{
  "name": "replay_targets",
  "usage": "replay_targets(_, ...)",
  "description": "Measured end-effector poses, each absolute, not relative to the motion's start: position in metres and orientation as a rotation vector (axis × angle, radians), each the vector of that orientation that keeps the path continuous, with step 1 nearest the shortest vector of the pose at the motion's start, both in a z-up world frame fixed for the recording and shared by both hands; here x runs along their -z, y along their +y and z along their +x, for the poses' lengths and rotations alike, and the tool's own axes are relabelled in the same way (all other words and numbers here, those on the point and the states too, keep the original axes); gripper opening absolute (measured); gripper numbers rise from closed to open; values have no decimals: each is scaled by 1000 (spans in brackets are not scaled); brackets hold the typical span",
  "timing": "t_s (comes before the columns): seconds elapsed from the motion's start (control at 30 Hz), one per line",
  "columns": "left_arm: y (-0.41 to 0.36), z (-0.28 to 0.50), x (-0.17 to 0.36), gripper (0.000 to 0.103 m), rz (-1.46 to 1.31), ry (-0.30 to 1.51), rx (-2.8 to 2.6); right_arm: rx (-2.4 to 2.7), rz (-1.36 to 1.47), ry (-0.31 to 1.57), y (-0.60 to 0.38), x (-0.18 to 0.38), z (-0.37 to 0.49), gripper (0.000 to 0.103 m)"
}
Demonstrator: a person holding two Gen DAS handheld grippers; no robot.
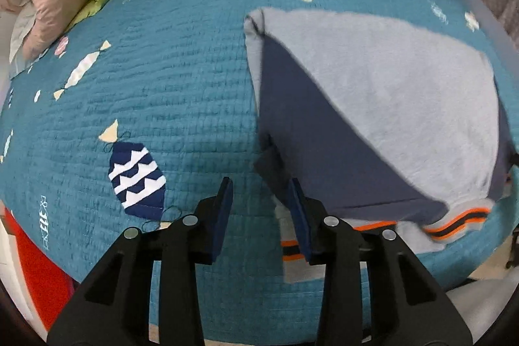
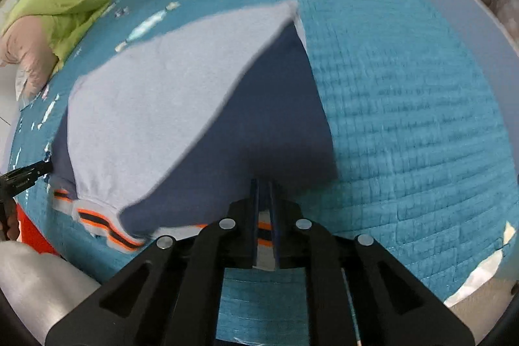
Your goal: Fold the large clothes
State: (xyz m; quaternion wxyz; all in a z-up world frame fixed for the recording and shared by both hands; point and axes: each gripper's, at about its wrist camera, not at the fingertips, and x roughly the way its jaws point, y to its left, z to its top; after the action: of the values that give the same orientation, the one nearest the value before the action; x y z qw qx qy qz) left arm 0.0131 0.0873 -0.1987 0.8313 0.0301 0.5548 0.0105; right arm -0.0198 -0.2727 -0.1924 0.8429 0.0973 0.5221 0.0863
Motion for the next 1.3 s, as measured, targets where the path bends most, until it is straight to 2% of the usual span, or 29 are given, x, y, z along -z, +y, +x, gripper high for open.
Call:
replay_targets(0.2,24,18,200,37,23,1217,279,-465,168,1115,-183,194,-6,8)
replay_targets(0.33,4,24,225,37,48,1309,372,-492,59,1249,-153,223,-4,7)
replay_targets(0.5,23,18,222,36,26,1313,353,-487,216,1281,-186,222,-10,6)
replay_targets(0.67,35,13,234,36,0,1339,334,-425,201,1308,-199,216,-18,8)
replay_targets(0.77,29,16,239,36,27,1335,322,-447,253,1295,-193,235,-5,5)
replay_targets(0.87,26,18,234,36,48,1331,321,-440,333,1317,-204,225,-2,5)
replay_targets(0.97,29,12,219,45,79,1246,292,-385,196,1193,-217,195,-13,14)
replay_targets(1.0,32,11,215,46,81,1228,282,-362,193,1178,-226,190,-15,29)
replay_targets(1.03,34,10,212,46,67,1213,277,-334,206,1169,-235,188,-15,55)
replay_targets(1.1,40,7,207,46,12,1200,268,-222,288,1131,-265,184,-16,76)
replay_targets(1.17,45,8,204,48,-27,1194,254,-173,428,1111,-297,185,-15,83)
replay_targets(1.2,49,9,203,53,-28,1190,242,-162,490,1100,-309,185,-15,84)
replay_targets(1.3,58,6,202,56,-39,1179,209,-142,648,1055,-338,194,-14,88)
